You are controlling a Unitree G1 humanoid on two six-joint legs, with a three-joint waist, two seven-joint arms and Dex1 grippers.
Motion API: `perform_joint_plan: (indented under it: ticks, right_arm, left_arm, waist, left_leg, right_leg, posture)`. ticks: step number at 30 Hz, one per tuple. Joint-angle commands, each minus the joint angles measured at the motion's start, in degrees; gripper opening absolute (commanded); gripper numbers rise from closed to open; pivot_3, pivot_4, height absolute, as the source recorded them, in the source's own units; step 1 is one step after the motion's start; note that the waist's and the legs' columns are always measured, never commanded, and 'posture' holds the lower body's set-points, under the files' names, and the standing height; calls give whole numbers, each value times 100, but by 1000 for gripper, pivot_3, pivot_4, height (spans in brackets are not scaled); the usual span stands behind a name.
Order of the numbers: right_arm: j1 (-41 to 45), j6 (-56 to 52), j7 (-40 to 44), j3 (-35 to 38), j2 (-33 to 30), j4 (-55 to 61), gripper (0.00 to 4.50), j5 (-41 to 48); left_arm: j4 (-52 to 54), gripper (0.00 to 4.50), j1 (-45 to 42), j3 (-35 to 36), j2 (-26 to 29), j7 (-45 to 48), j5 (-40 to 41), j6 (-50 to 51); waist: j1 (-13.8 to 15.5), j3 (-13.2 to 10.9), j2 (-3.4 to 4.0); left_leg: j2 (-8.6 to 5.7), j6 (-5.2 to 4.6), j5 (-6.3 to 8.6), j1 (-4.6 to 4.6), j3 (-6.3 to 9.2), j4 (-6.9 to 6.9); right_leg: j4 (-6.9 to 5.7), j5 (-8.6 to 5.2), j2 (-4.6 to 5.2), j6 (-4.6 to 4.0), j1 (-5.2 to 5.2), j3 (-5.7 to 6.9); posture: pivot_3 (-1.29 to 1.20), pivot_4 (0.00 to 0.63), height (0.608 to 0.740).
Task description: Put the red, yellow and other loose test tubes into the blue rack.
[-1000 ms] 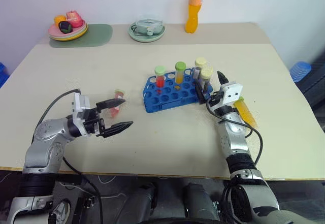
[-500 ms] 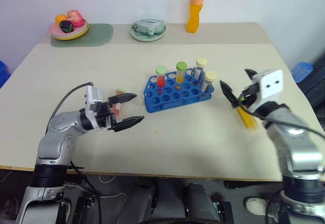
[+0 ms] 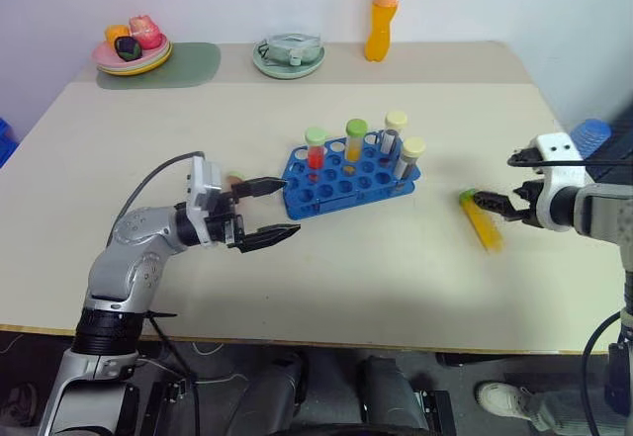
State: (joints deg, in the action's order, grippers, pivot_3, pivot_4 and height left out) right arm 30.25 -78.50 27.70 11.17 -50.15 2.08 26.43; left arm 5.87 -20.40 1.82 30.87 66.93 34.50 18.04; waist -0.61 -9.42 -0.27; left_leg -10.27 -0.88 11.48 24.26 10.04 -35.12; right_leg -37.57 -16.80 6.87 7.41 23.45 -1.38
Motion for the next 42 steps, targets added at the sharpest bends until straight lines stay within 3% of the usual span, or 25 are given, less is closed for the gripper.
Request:
perform_joint_plan:
  ticks: [1, 9, 12, 17, 18, 23, 29, 33, 42]
  right_arm:
    - [295, 320, 272, -277, -136, -471, 4464, -121]
    - [860, 1060, 788, -1174, 4, -1761, 4464, -571]
    - [1037, 1324, 1040, -1546, 11, -2190, 3669, -802]
    - [1131, 1550, 1476, -2026, -13, -2384, 1145, -1137]
    - [1090, 1552, 1539, -2053, -37, -2319, 872, -1163]
    - [755, 1568, 1840, -1919, -263, -1567, 872, -1121]
    - [-794, 1973, 2854, -987, -636, 1375, 872, 42]
    - [-1475, 2754, 2924, -293, 404, 2569, 872, 988]
    - [-506, 5564, 1493, -749, 2876, 1469, 872, -42]
  left_arm:
    - [420, 4500, -24, 89, 65, -169, 166, 211]
    - [627, 4500, 117, 211, 189, -309, 227, 373]
    - [601, 4500, 195, 238, 225, -274, 228, 324]
    - [507, 4500, 398, 349, 276, -165, 194, 179]
    - [490, 4500, 444, 362, 277, -144, 185, 140]
    - [388, 4500, 575, 397, 276, -45, 161, -27]
    - [105, 4500, 689, 433, 283, 174, 117, -297]
    - [-178, 4500, 658, 420, 264, 354, 66, -484]
    - [-784, 4500, 569, 499, 287, 729, -11, -879]
  waist:
    - [-7, 0, 0]
    - [-21, 0, 0]
    - [-27, 1, -3]
    - [-56, 2, -4]
    - [-58, 3, -5]
    - [-14, 3, -5]
    - [17, 1, -2]
    - [-21, 1, -3]
    - [-9, 2, -5]
  left_leg:
    - [0, 0, 0, 0, -1, -1]
    - [0, 1, -1, 1, -2, -5]
    - [0, 3, -2, 1, -5, -7]
    - [3, 0, 0, -3, -5, -10]
    - [5, 0, 0, -4, -5, -9]
    - [7, 0, 1, -6, -5, -6]
    - [7, 0, 1, 12, -3, -2]
    - [8, -5, 4, 11, -3, -9]
    - [8, -1, 0, -1, -2, -8]
  right_leg:
    - [0, 1, 0, 1, 0, 0]
    - [1, 5, -2, 4, 0, -1]
    - [2, 6, -3, 5, 0, -1]
    - [2, 10, -7, 1, -2, -1]
    - [2, 11, -8, 0, -2, -1]
    - [2, 10, -8, 0, -3, -2]
    - [6, 10, -6, 2, 12, 0]
    - [10, 14, -7, 7, 6, -1]
    - [16, 27, -12, 1, -2, -4]
  posture:
    - [0, 150, 740]
    - [0, 150, 740]
    - [0, 150, 740]
    - [0, 150, 740]
    - [0, 150, 740]
    - [0, 150, 740]
    - [0, 150, 740]
    - [0, 150, 740]
    - [0, 150, 740]
